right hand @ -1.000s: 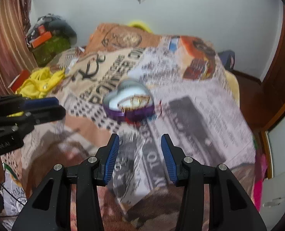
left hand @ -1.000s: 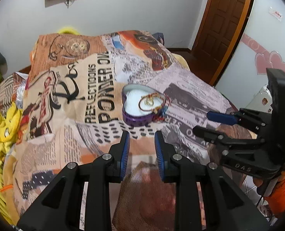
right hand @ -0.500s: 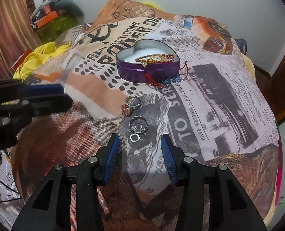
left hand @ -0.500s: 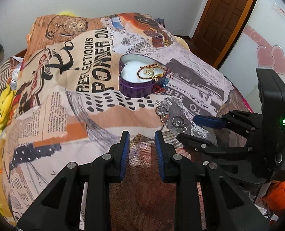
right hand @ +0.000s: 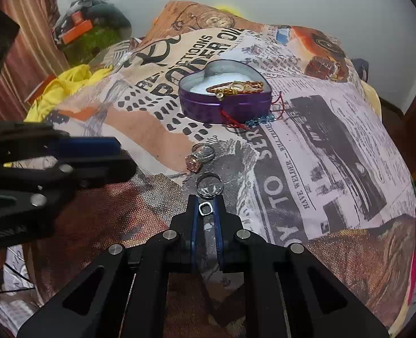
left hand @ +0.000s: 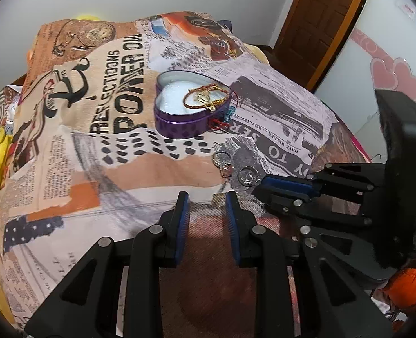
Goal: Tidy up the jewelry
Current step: 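Move back to the rings and grasp a silver ring with the right gripper, then grasp a silver keyring with the left gripper, then carry both held pieces over the heart tin and lower them inside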
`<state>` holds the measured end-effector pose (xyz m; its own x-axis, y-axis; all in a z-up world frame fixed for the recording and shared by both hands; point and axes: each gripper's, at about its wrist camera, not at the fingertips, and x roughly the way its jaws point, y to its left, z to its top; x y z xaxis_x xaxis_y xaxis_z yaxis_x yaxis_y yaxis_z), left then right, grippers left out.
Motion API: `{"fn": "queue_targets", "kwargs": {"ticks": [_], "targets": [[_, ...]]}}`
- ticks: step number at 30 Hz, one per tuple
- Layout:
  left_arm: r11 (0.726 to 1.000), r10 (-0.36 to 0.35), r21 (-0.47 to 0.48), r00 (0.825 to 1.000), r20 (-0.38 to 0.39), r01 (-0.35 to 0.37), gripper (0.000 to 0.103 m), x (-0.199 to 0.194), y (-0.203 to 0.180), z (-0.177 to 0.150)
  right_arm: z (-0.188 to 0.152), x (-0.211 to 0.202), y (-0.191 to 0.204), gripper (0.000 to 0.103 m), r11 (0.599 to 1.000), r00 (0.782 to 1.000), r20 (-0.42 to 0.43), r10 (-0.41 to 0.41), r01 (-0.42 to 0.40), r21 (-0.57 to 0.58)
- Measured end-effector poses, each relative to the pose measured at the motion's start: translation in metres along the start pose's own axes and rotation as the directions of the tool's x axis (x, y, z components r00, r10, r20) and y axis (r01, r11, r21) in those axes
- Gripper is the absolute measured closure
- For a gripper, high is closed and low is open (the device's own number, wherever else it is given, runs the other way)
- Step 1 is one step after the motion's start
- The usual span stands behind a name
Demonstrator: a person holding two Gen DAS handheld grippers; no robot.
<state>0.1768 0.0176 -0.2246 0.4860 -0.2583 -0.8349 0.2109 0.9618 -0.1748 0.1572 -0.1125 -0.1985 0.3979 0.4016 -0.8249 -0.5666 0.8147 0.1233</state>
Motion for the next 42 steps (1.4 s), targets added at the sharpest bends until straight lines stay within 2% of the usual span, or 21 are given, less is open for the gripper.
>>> {"fn": "queue_targets", "kwargs": {"ticks": [9, 21, 25, 27, 35, 42], "targets": [[1.000, -0.014, 0.011, 0.999, -0.036, 0.014, 0.078, 0.024, -0.010, 0.009, 0.001, -0.017, -0.023, 0.094, 0.998, 0.998, 0.047, -0.040, 0.038, 0.057], [1.000, -0.012, 0.005, 0.999, -0.047, 0.013, 0.080, 0.047, -0.016, 0.024, 0.006, -0.022, -0.042, 0.094, 0.996, 0.997, 0.072, -0.040, 0.033, 0.087], [1.000, -0.017, -0.006, 0.999, -0.044, 0.016, 0.084, 0.048, -0.014, 0.025, 0.008, -0.022, -0.045, 0.094, 0.995, 0.996, 0.077, -0.037, 0.030, 0.090], [1.000, -0.015, -0.012, 0.999, -0.045, 0.014, 0.092, 0.049, -0.013, 0.026, 0.008, -0.022, -0.046, 0.094, 0.995, 0.996, 0.079, -0.039, 0.031, 0.090], [1.000, -0.008, -0.019, 1.000, -0.020, 0.008, 0.093, 0.040, -0.011, 0.026, 0.011, -0.028, -0.046, 0.094, 0.995, 0.994, 0.096, -0.044, 0.036, 0.093], [1.000, 0.022, -0.012, 0.999, 0.041, -0.022, 0.093, 0.019, -0.009, 0.031, 0.019, -0.037, -0.047, 0.094, 0.995, 0.991, 0.124, -0.054, 0.043, 0.093]]}}
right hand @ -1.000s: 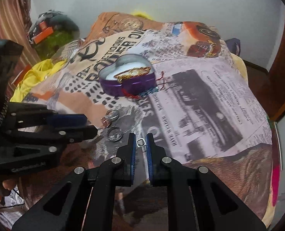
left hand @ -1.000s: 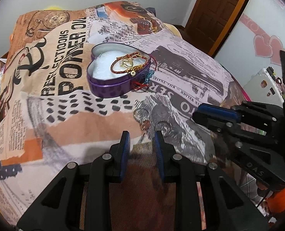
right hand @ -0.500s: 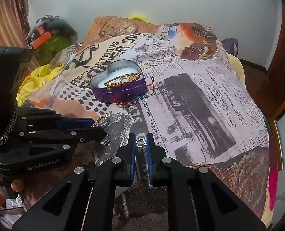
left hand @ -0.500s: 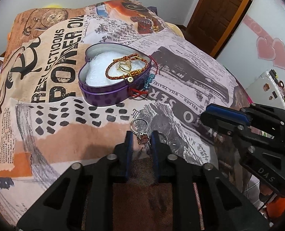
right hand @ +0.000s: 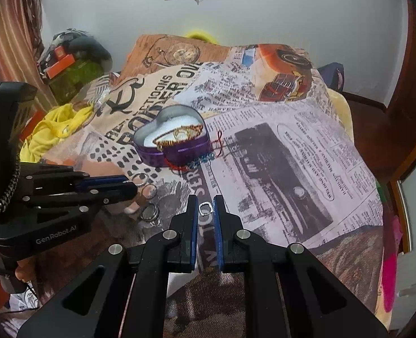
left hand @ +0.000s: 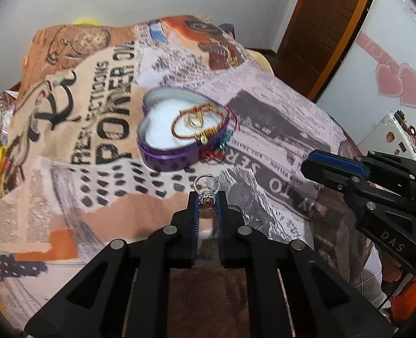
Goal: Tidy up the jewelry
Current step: 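Carry both held pieces over the heart tin and lower them inside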
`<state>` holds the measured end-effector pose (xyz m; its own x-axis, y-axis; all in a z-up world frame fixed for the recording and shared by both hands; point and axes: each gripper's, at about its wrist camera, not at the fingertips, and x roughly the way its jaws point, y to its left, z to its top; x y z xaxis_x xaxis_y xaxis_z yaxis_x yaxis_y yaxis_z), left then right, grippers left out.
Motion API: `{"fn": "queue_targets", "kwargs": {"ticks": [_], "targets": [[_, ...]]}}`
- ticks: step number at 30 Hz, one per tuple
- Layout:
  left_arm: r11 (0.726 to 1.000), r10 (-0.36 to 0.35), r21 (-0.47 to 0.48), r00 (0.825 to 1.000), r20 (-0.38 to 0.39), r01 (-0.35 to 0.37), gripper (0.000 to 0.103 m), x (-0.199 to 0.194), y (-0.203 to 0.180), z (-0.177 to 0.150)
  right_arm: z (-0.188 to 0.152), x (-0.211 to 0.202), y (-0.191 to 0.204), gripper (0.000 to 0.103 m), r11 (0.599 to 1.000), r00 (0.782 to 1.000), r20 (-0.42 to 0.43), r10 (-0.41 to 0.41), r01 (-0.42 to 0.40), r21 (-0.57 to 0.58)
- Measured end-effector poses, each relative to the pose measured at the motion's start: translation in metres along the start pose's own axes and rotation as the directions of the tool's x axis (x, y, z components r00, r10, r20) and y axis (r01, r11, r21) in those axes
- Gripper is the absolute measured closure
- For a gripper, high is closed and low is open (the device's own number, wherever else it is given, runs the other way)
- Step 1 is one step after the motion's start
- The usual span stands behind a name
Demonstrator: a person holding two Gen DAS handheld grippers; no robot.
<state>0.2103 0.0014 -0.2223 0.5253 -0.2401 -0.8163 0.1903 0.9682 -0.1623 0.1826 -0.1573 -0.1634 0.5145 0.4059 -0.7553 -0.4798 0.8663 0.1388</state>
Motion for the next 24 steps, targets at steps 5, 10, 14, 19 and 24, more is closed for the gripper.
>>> {"fn": "queue_targets", "kwargs": {"ticks": [5, 10, 14, 19, 24], "targets": [[1.000, 0.009, -0.003, 0.998, 0.059, -0.009, 0.093, -0.020, 0.005, 0.010, 0.009, -0.007, 0.002, 0.094, 1.000, 1.000, 0.030, -0.008, 0.009, -0.013], [1.000, 0.021, -0.008, 0.994, 0.109, -0.020, 0.093, -0.035, 0.012, 0.024, 0.022, -0.012, 0.005, 0.094, 1.000, 0.998, 0.067, -0.010, 0.012, -0.025], [1.000, 0.029, -0.006, 0.990, 0.135, -0.028, 0.093, -0.041, 0.015, 0.033, 0.032, -0.013, 0.008, 0.094, 0.999, 0.995, 0.094, -0.008, 0.012, -0.042], [0.999, 0.035, 0.000, 0.988, 0.152, -0.035, 0.093, -0.041, 0.019, 0.042, 0.043, -0.012, 0.012, 0.094, 0.998, 0.993, 0.117, -0.002, 0.009, -0.063], [0.999, 0.035, 0.003, 0.988, 0.149, -0.036, 0.093, -0.034, 0.021, 0.048, 0.053, -0.005, 0.017, 0.094, 0.997, 0.992, 0.125, 0.010, -0.001, -0.076]]}}
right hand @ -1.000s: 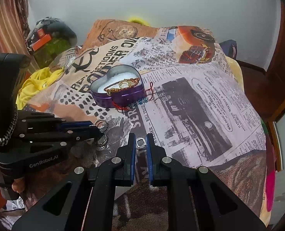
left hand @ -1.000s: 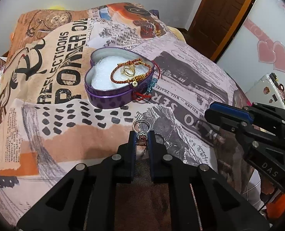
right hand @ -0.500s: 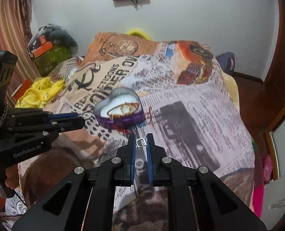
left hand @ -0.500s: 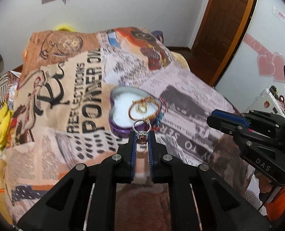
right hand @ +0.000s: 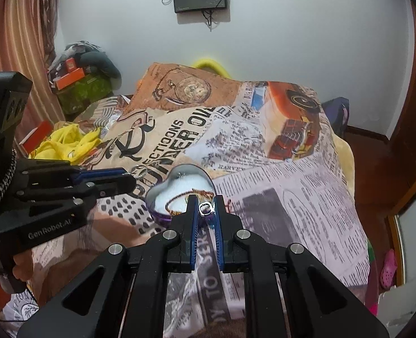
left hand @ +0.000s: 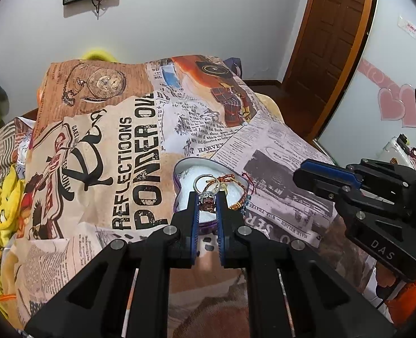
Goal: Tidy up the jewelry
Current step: 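Carry both held pieces over the heart tin and lower them inside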
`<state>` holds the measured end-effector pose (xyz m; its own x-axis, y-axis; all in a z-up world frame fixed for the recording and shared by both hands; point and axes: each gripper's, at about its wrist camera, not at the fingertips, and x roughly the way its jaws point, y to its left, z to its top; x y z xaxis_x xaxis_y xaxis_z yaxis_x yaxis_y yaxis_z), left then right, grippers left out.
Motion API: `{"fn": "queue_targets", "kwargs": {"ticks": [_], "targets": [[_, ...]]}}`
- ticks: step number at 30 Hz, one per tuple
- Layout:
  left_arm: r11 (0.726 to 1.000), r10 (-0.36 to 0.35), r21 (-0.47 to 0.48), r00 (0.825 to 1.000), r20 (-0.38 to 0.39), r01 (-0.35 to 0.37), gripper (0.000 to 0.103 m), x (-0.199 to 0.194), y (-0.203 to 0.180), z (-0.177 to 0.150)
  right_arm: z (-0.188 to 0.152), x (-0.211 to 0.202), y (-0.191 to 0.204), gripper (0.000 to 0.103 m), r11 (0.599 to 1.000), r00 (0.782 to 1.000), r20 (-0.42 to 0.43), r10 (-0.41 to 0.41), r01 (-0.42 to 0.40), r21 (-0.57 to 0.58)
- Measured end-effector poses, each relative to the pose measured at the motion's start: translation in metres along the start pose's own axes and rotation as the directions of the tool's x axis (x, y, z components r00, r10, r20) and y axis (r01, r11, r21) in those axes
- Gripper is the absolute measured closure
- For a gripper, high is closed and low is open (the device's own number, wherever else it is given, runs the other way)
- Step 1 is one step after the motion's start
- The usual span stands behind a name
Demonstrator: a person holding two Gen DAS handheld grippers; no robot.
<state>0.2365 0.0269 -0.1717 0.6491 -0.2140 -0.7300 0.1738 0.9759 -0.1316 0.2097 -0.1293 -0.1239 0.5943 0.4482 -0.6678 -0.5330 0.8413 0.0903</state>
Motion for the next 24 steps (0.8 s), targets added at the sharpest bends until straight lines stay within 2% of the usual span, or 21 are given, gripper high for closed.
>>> {"fn": "queue_targets", "kwargs": {"ticks": [7, 14, 24], "targets": [[1.000, -0.002, 0.009, 1.000, -0.028, 0.002, 0.093, 0.018, 0.004, 0.000, 0.008, 0.020, 0.003, 0.094, 1.000, 1.000, -0.014, 0.027, -0.027, 0.000], [1.000, -0.002, 0.017, 0.998, -0.057, 0.003, 0.093, 0.036, 0.007, -0.002, 0.015, 0.049, 0.001, 0.094, 0.999, 0.997, -0.061, 0.052, -0.051, 0.012], [1.000, -0.023, -0.004, 0.996, -0.083, 0.023, 0.093, 0.051, 0.014, -0.004, 0.014, 0.071, 0.001, 0.094, 0.994, 0.985, -0.130, 0.110, -0.107, 0.030]]}}
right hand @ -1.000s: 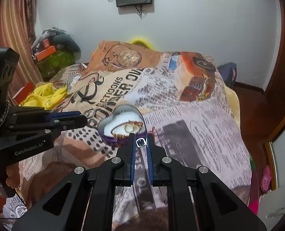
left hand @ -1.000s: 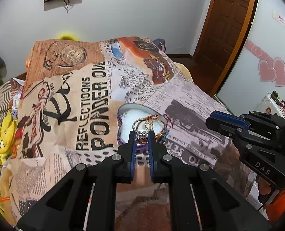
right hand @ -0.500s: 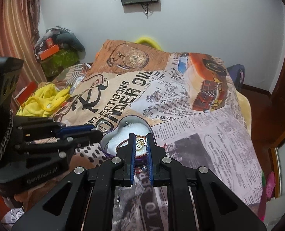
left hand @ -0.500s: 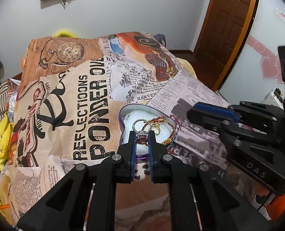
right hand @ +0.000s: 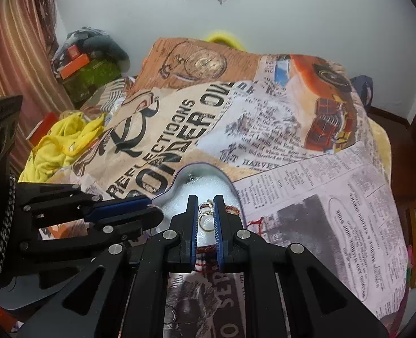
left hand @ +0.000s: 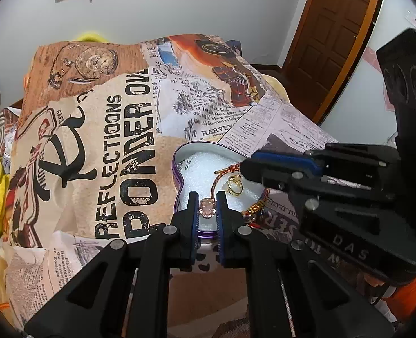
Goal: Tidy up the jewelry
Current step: 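Carry both held pieces over the heart tin and lower them inside, then open both grippers to release the pieces and lift away from the tin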
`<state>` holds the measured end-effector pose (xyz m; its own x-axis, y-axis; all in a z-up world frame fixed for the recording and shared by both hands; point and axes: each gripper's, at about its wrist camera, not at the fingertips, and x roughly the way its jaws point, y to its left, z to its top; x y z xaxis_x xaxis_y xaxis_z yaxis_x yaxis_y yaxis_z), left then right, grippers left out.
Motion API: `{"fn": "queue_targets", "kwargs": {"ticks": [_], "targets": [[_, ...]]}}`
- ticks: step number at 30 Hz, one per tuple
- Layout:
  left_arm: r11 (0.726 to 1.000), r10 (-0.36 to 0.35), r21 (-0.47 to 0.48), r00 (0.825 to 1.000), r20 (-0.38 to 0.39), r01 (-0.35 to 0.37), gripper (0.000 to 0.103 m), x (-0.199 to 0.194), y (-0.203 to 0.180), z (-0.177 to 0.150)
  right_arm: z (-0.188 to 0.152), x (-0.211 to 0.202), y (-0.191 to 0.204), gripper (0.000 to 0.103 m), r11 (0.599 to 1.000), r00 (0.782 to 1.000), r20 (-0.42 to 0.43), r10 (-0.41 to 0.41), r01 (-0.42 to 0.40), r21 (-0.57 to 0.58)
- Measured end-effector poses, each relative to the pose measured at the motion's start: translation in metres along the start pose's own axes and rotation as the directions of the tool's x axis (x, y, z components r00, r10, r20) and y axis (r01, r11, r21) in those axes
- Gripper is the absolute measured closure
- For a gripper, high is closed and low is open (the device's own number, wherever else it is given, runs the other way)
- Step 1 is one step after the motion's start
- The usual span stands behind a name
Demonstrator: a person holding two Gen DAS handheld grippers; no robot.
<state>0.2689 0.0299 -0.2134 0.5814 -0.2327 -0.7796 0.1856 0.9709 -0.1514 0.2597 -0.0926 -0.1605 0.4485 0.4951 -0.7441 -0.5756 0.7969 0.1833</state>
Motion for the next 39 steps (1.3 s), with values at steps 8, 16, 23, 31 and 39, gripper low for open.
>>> {"fn": "queue_targets", "kwargs": {"ticks": [8, 16, 23, 31, 39], "targets": [[1.000, 0.000, 0.003, 1.000, 0.011, 0.000, 0.093, -0.005, -0.002, -0.001, -0.003, 0.008, 0.005, 0.094, 1.000, 0.999, -0.032, 0.006, -0.007, -0.017], [1.000, 0.012, 0.000, 0.999, 0.039, -0.012, 0.093, -0.021, -0.001, 0.001, -0.002, 0.007, 0.007, 0.093, 1.000, 0.999, -0.041, -0.010, 0.009, -0.024], [1.000, 0.030, 0.002, 0.998, 0.046, -0.030, 0.093, -0.033, -0.002, 0.002, -0.002, -0.006, 0.006, 0.075, 0.999, 0.999, -0.019, -0.031, 0.030, -0.018], [0.999, 0.046, 0.003, 0.998, 0.046, -0.046, 0.079, -0.047, -0.009, -0.002, -0.006, -0.030, 0.002, 0.075, 0.997, 0.998, 0.008, -0.070, 0.070, -0.013], [0.999, 0.043, 0.002, 0.999, -0.024, -0.043, 0.075, -0.039, -0.022, -0.026, -0.021, -0.052, -0.006, 0.074, 0.995, 0.994, 0.026, -0.105, 0.105, 0.003]]}}
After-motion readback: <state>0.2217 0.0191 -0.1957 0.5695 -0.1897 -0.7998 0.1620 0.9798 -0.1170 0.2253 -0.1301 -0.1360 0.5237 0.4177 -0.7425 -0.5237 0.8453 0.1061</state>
